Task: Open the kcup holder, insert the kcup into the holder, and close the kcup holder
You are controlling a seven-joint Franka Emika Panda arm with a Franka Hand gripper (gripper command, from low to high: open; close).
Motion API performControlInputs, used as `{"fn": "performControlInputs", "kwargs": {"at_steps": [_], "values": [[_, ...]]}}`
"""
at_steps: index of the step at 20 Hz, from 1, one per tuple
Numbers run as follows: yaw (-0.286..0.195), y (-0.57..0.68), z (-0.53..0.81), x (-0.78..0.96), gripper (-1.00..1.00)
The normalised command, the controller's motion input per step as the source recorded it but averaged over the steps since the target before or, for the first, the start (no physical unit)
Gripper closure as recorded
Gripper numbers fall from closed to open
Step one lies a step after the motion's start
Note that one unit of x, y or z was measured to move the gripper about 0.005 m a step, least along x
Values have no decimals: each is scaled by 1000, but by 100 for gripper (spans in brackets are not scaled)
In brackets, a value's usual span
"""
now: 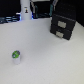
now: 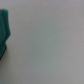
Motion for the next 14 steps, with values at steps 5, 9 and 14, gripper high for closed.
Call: {"fn": "performControlInputs", "kwargs": {"at_steps": [5, 9, 14], "values": [[-131, 459, 193, -306, -100], [-167, 575, 143, -390, -100], [-179, 604, 32, -425, -100]]}}
